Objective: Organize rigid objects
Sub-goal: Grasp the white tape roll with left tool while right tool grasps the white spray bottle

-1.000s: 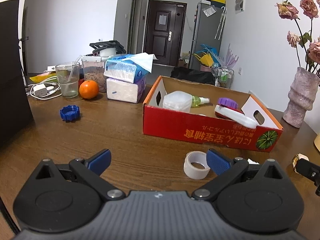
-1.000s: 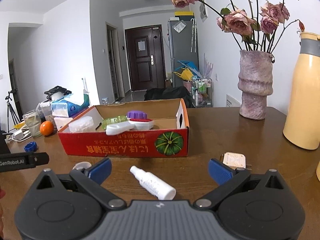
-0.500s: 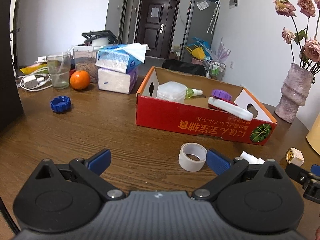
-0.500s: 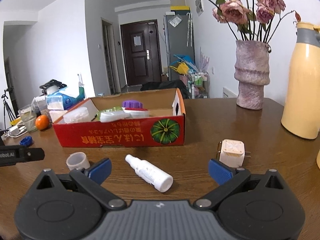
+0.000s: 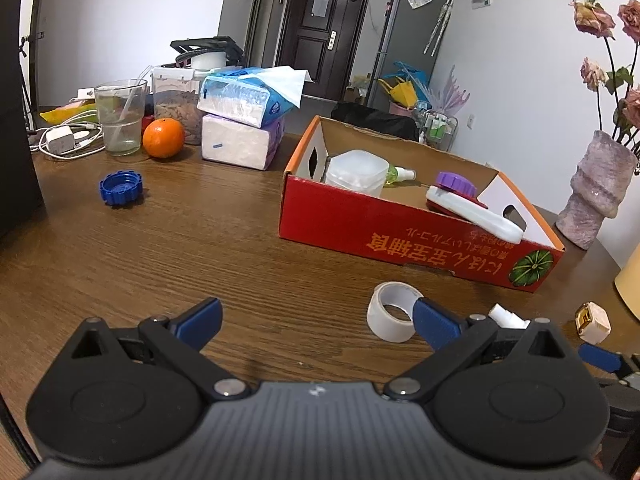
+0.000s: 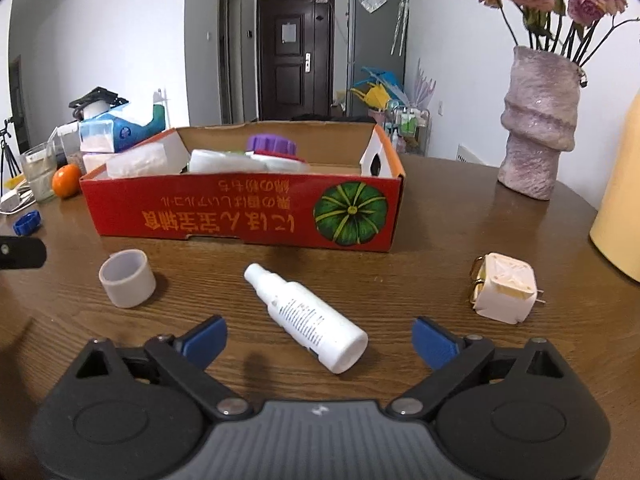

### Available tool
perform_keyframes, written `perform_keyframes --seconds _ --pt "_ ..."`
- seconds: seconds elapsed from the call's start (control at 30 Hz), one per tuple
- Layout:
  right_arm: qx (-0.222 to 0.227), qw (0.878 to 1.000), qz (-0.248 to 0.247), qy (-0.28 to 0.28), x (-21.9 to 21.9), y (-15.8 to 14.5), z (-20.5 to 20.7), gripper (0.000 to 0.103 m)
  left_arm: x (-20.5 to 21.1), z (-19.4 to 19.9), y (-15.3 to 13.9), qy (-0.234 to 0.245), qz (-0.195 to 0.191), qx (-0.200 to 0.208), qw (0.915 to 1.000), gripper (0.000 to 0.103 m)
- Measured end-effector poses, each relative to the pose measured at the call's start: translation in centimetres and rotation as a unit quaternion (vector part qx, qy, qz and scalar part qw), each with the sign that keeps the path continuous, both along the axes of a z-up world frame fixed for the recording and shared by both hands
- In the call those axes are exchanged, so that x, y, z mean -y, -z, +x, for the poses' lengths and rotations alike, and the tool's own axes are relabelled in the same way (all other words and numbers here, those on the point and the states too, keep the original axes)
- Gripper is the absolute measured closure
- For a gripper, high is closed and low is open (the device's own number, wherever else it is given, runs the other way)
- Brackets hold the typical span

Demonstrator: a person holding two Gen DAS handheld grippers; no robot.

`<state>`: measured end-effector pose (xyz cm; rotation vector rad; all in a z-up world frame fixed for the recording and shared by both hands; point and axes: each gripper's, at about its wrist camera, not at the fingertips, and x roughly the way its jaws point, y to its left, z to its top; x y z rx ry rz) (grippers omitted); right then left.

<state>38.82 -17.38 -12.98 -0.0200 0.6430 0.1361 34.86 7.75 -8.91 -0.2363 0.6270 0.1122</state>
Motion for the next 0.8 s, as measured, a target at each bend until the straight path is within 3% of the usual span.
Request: perform_keyframes --seconds 0.17,0.27,0.37,0.43,0.47,0.8 --pt "-0.001 1.000 -0.003 -0.004 -0.3 0.4 0.9 0.012 -0.1 0.3 0.2 -0.005 0.002 -0.005 1.0000 0.000" --pt "-0.022 1.000 0.001 -0.015 -0.4 1.0 2.1 0.031 -0.2 0.5 0.3 -0.005 0.002 -0.009 0.9999 0.000" --pt "-0.024 0.999 0.003 -0.026 -0.6 1.1 2.4 0.044 -0.2 0.4 0.3 -0.005 0.000 -0.007 1.0000 0.000" --pt "-0.024 0.999 0.004 -0.040 -0.7 0.9 2.2 0.057 -0.2 0.5 0.3 -0.002 -0.005 -0.008 1.0000 0.000" --pt "-0.023 0.999 0.004 -0.045 -0.8 0.9 2.1 0.069 -0.2 0.5 0.4 -0.001 -0.004 -0.008 1.0000 0.000" --pt "0.004 1.000 0.002 -0.030 -0.7 0.4 1.2 0.070 0.3 1.4 1.0 0.003 0.006 -0.016 0.9998 0.000"
